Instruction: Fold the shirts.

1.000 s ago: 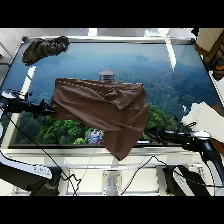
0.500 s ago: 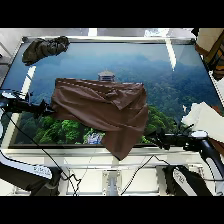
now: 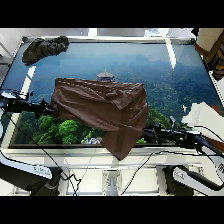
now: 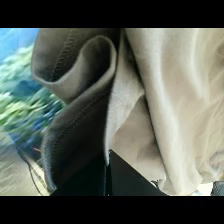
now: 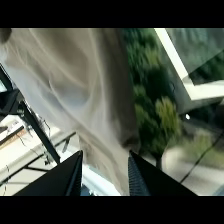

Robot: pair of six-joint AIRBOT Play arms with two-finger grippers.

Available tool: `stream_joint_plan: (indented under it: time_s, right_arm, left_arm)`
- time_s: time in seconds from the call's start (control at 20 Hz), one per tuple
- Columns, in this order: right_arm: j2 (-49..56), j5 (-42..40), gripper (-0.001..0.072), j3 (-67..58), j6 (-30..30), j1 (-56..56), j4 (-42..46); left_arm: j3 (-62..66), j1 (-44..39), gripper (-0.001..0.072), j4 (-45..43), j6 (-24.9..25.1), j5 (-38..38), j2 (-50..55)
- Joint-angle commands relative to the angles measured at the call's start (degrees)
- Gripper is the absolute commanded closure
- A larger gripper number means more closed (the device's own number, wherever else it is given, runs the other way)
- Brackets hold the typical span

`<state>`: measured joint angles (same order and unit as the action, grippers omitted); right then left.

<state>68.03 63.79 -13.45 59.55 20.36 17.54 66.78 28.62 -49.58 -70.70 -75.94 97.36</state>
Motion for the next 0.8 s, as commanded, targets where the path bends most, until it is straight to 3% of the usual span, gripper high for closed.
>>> stream_joint_plan:
  time_s: [0.0, 0.75]
  right_arm:
    - [1.22, -2.51, 0.0372, 0.0, -2.05, 0.02, -1.11]
    - [1.6, -5.03, 0.0383, -0.02, -0.17, -0.04, 0.2]
  left_arm:
    - [0.07, -0.04, 0.0693, 0.74, 0.02, -0.04, 0.02]
    - [0.07, -0.04, 0.0694, 0.92, 0.02, -0.17, 0.02]
